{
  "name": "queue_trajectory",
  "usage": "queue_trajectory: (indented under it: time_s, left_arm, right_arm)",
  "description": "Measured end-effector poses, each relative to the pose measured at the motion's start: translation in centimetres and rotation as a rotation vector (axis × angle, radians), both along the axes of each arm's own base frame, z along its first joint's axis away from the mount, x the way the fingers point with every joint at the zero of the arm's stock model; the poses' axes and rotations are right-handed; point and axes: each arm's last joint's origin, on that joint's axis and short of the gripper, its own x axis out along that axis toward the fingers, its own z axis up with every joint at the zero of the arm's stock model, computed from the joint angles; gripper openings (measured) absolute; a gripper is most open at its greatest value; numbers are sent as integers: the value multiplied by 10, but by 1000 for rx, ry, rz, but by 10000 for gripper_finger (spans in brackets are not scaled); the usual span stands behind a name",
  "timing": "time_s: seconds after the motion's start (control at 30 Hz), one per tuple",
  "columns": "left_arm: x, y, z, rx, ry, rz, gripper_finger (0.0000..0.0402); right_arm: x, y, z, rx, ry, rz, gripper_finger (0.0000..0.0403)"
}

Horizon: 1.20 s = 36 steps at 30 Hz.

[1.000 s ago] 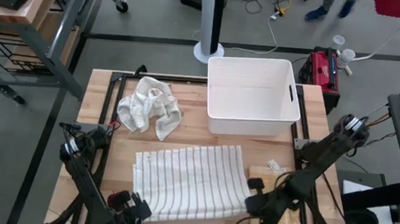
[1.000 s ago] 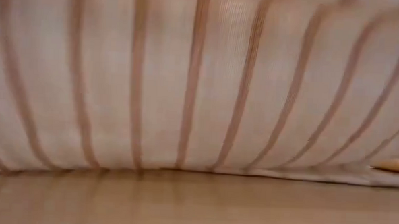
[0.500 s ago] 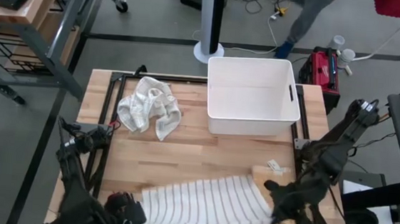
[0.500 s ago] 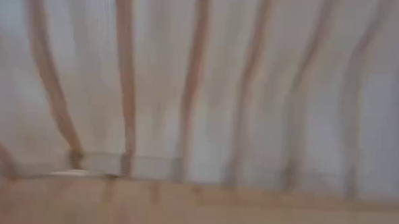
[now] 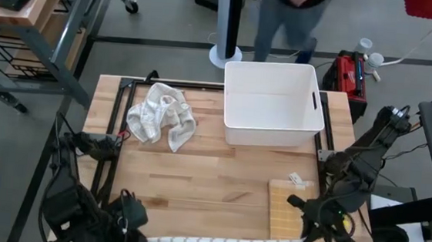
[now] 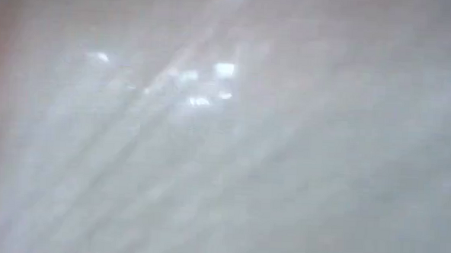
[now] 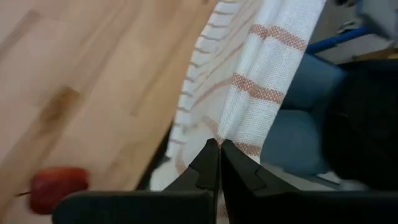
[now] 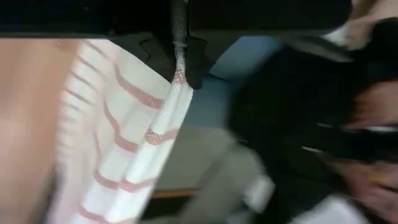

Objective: Fold towel
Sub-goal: Fold the white striped towel

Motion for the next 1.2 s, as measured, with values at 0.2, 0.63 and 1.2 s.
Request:
queue_trajectory:
  time_s: [0.2, 0.63, 1.2]
  left_arm:
    - [-1, 2, -3, 21, 28, 4, 0]
    - [5, -1, -28, 120, 56, 46, 0]
    - [37, 37, -113, 432, 264, 139, 0]
  right_arm:
    - [0, -15, -19, -236, 84, -190, 0]
    - [-1, -31, -15, -280, 58, -251, 0]
    - [24, -40, -66, -679, 156, -497, 0]
